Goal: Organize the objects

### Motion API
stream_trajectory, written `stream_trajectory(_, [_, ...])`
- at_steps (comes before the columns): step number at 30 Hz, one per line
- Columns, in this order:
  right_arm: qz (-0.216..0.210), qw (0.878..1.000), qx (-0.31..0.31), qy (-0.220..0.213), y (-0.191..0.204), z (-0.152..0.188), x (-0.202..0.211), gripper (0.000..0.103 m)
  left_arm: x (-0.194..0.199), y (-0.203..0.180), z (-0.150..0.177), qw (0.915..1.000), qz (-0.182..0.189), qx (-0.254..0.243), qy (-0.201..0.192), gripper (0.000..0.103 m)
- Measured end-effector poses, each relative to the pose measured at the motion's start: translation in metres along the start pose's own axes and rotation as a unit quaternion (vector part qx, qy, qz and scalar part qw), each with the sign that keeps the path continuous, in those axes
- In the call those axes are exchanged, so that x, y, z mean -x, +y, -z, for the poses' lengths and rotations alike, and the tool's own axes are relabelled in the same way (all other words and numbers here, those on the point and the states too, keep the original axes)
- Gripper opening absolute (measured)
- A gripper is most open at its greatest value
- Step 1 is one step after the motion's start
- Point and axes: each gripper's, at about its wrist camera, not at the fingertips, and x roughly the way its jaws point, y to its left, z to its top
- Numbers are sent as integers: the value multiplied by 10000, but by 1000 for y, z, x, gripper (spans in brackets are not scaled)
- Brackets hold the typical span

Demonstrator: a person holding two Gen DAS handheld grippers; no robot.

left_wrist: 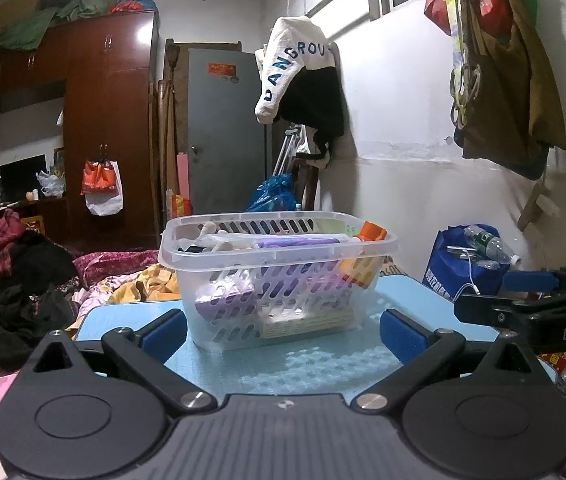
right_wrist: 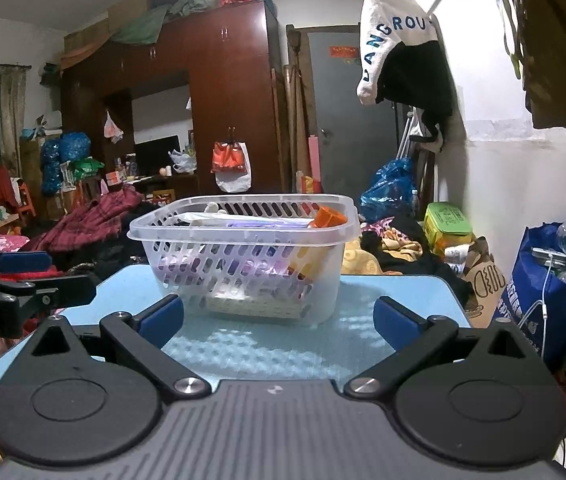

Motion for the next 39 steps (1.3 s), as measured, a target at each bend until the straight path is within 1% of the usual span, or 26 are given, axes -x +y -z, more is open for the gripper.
stream_trajectory(12, [9,9999,-138,3,-4,-2,-1,103,-1,2,0,10000,28,33,-2,103])
stream_trajectory(39, [-25,9999,-108,27,-3,-2,-4,103,-5,4,2,10000,38,20,49,103])
